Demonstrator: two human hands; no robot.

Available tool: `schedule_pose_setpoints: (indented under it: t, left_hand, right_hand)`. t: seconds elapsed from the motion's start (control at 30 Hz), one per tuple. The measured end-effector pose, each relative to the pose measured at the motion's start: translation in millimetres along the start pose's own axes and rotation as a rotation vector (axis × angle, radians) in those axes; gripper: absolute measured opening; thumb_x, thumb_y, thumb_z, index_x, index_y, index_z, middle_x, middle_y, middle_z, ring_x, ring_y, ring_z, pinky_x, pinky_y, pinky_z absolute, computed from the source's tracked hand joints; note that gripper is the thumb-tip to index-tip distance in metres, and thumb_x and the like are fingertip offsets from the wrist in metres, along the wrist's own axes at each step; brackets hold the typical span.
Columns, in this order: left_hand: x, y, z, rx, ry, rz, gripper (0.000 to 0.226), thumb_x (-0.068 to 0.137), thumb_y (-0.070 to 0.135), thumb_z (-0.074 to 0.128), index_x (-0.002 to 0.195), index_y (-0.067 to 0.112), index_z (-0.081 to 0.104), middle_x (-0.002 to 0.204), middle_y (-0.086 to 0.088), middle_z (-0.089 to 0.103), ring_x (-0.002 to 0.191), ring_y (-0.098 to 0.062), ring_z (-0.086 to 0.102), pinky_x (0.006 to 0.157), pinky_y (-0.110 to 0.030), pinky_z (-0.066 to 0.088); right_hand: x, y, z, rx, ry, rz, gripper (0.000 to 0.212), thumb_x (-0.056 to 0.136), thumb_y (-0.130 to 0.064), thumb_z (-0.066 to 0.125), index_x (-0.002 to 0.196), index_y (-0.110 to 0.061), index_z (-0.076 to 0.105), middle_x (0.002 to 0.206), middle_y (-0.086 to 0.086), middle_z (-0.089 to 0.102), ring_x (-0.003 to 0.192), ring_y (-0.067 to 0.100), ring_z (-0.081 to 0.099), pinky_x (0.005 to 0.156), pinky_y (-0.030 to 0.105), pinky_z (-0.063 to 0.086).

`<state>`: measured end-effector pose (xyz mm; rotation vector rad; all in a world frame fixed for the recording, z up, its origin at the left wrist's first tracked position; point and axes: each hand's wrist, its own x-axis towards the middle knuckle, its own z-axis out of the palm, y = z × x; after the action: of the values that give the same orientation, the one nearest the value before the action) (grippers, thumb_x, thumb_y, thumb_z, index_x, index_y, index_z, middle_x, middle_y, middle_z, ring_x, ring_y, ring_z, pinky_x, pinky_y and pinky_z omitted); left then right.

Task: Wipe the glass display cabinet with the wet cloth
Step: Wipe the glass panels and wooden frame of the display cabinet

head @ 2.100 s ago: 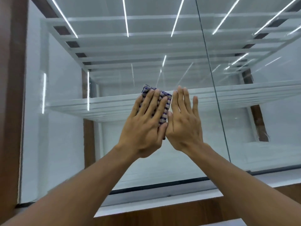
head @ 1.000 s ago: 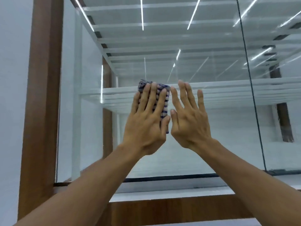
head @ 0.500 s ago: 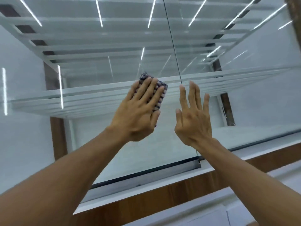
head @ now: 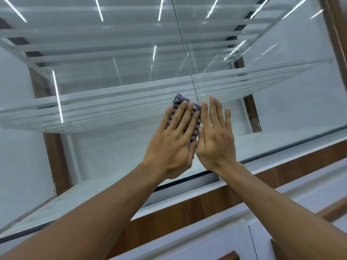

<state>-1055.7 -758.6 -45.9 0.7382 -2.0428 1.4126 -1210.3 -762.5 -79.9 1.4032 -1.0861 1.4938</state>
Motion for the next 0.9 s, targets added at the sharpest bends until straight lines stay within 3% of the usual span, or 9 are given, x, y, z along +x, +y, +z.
schedule_pose_setpoints:
  t: [0.2,0.5,0.73,0.9]
  left_hand:
    - [-13,-10,0,-0.023,0.058,0.047,0.067,0.107,0.044,0.019,0.165,0.010,0.011,0.172,-0.013,0.002,0.160,-0.026,-0.004,0.130,-0.048,0.003]
    - [-79,-109,-27,0.029,0.113,-0.220,0.069,0.107,0.044,0.026,0.165,0.011,0.010,0.173,-0.013,0.000,0.161,-0.026,-0.003,0.130,-0.051,0.007]
    - [-178,-193,-52,0.068,0.161,-0.439,0.070,0.106,0.044,0.031,0.165,0.010,0.015,0.173,-0.013,0.005,0.161,-0.027,0.001,0.130,-0.052,0.007]
    - [-206,-266,-74,0.083,0.148,-0.585,0.072,0.105,0.048,0.021,0.165,0.014,0.004,0.174,-0.010,-0.003,0.160,-0.022,-0.008,0.130,-0.046,-0.004]
  right_hand:
    - [-12,-10,1,-0.033,-0.042,-0.003,0.063,0.102,-0.020,0.026,0.159,0.002,0.015,0.169,0.023,0.009,0.158,0.035,0.004,0.127,0.059,0.005]
    - [25,-122,43,0.078,-0.087,-0.149,0.064,0.101,-0.023,0.023,0.158,-0.004,0.006,0.170,0.017,0.009,0.159,0.028,0.002,0.127,0.057,0.002]
    - [33,-234,76,0.094,-0.150,-0.316,0.065,0.101,-0.027,0.026,0.161,-0.004,0.017,0.170,0.017,0.008,0.159,0.031,0.001,0.125,0.064,0.005]
    - [49,-308,95,0.127,-0.166,-0.353,0.068,0.096,-0.026,0.029,0.160,-0.005,0.017,0.169,0.018,0.008,0.158,0.033,0.000,0.123,0.067,0.003]
